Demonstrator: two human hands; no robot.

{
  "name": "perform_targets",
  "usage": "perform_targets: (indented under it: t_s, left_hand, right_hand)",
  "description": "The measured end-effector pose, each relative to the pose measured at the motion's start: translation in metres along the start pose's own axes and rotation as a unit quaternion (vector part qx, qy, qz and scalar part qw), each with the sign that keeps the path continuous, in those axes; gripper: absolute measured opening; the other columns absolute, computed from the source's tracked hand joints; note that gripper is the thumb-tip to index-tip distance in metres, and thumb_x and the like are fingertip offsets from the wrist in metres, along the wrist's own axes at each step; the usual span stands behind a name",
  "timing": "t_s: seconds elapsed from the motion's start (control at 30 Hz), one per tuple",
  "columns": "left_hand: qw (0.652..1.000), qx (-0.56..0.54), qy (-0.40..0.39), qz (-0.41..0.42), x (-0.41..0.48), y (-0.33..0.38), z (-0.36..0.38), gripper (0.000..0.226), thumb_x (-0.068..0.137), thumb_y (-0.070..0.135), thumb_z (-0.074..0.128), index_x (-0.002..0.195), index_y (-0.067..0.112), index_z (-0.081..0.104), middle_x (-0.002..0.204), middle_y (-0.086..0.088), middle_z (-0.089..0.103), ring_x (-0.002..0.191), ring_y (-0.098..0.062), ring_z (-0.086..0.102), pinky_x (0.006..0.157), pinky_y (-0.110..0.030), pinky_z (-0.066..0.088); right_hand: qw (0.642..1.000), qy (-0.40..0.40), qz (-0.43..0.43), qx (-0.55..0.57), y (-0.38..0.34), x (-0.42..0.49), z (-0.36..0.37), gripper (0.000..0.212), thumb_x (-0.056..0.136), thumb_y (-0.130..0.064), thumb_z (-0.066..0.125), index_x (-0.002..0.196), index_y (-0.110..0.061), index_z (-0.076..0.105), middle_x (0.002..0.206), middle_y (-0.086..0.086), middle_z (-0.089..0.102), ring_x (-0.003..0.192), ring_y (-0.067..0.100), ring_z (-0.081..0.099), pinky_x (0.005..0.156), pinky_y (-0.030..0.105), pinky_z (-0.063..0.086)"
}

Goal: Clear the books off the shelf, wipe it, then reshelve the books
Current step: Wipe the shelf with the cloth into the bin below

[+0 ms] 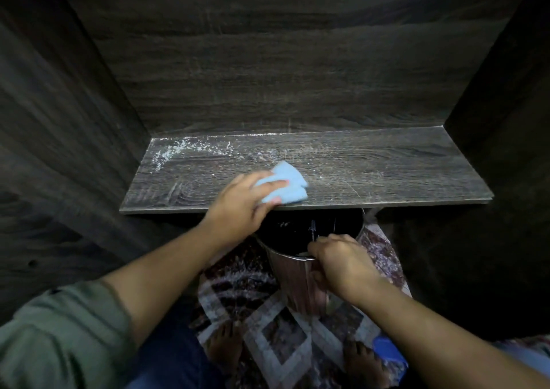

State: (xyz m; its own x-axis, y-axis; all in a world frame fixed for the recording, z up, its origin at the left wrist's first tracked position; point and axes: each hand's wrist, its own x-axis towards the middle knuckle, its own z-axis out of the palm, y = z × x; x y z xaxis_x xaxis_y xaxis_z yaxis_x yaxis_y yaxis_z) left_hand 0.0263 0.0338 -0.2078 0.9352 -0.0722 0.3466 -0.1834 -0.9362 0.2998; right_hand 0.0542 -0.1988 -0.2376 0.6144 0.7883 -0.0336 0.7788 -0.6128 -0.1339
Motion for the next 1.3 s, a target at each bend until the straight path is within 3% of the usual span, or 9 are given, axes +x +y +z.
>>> perform_targets:
  t_s: [0.07,0.23,0.4,0.5,0.77,0.87,1.03,1.13,1.3]
  left_hand:
    - [0.993,0.027,0.068,-0.096,0.002,-0.028,-0.012,0.039,0.094,0.037,0.047,0.130,0.029,0.060,0.127,-0.007,0.057,0.109,-0.031,0.054,0.097,-0.040,0.045]
    - [0.935,0.115,0.184,-0.280,0.001,-0.104,-0.044,0.039,0.093,0.031,0.053,0.129,0.021,0.063,0.126,-0.021,0.054,0.107,-0.043,0.054,0.093,-0.045,0.043]
    - [0.882,0.199,0.111,-0.412,-0.012,-0.135,-0.045,0.043,0.096,0.039,0.051,0.138,0.030,0.054,0.136,-0.016,0.041,0.115,-0.042,0.040,0.094,-0.049,0.040]
    - [0.868,0.179,0.086,-0.456,-0.013,-0.123,-0.033,0.046,0.096,0.044,0.046,0.140,0.034,0.049,0.138,-0.014,0.037,0.117,-0.040,0.037,0.099,-0.045,0.035]
    - [0.973,0.091,0.074,-0.197,0.002,-0.029,0.021,0.046,0.087,0.048,0.042,0.126,0.035,0.064,0.117,-0.009,0.055,0.093,-0.030,0.047,0.081,-0.037,0.047]
    - [0.992,0.031,0.050,-0.110,0.022,-0.020,0.022,0.040,0.090,0.038,0.052,0.130,0.035,0.061,0.120,-0.005,0.053,0.101,-0.027,0.047,0.086,-0.037,0.046]
    - [0.978,0.091,0.067,-0.175,0.067,-0.062,-0.005,0.044,0.096,0.034,0.053,0.140,0.039,0.049,0.135,-0.007,0.042,0.113,-0.029,0.039,0.100,-0.039,0.037]
    - [0.969,0.112,-0.008,-0.220,0.076,-0.088,-0.004,0.041,0.098,0.045,0.048,0.139,0.042,0.048,0.137,-0.004,0.041,0.117,-0.029,0.037,0.103,-0.038,0.034]
    - [0.987,0.036,-0.022,-0.156,0.064,-0.076,0.011,0.039,0.097,0.043,0.051,0.135,0.041,0.053,0.137,-0.002,0.044,0.123,-0.027,0.037,0.108,-0.034,0.024]
  right_hand:
    - [1.000,0.009,0.007,0.002,-0.003,0.001,0.002,0.021,0.070,-0.020,0.070,0.090,-0.021,0.063,0.090,0.000,0.065,0.094,0.024,0.061,0.079,0.031,0.046]
    - [0.999,0.035,-0.018,0.000,-0.012,0.011,0.003,0.042,0.033,-0.031,0.086,0.061,-0.023,0.056,0.059,-0.006,0.057,0.059,0.018,0.061,0.051,0.023,0.047]
    - [0.999,0.037,-0.036,0.011,-0.016,0.021,0.013,0.038,0.040,-0.026,0.083,0.065,-0.023,0.055,0.063,-0.005,0.058,0.063,0.020,0.062,0.055,0.027,0.049]
    - [0.998,0.043,-0.037,0.021,-0.019,0.025,0.017,0.036,0.043,-0.025,0.082,0.067,-0.024,0.056,0.064,-0.006,0.058,0.064,0.019,0.061,0.056,0.027,0.049]
    - [0.996,0.050,-0.066,0.025,-0.025,0.028,0.018,0.038,0.037,-0.029,0.082,0.062,-0.025,0.054,0.060,-0.008,0.057,0.059,0.016,0.061,0.052,0.023,0.048]
    - [0.995,0.052,-0.071,0.038,-0.022,0.026,0.018,0.031,0.044,-0.033,0.075,0.068,-0.025,0.056,0.066,-0.007,0.059,0.066,0.019,0.062,0.056,0.027,0.049]
    - [0.996,0.053,-0.065,0.035,-0.015,0.023,0.015,0.039,0.039,-0.038,0.079,0.067,-0.026,0.055,0.065,-0.009,0.058,0.065,0.016,0.062,0.054,0.024,0.048]
    - [0.995,0.057,-0.059,0.048,-0.009,0.020,0.014,0.036,0.043,-0.036,0.078,0.069,-0.025,0.055,0.066,-0.007,0.059,0.067,0.019,0.063,0.056,0.026,0.048]
    - [0.996,0.060,-0.058,0.044,-0.004,0.019,0.012,0.031,0.042,-0.034,0.071,0.066,-0.024,0.053,0.064,-0.006,0.059,0.064,0.020,0.063,0.053,0.025,0.048]
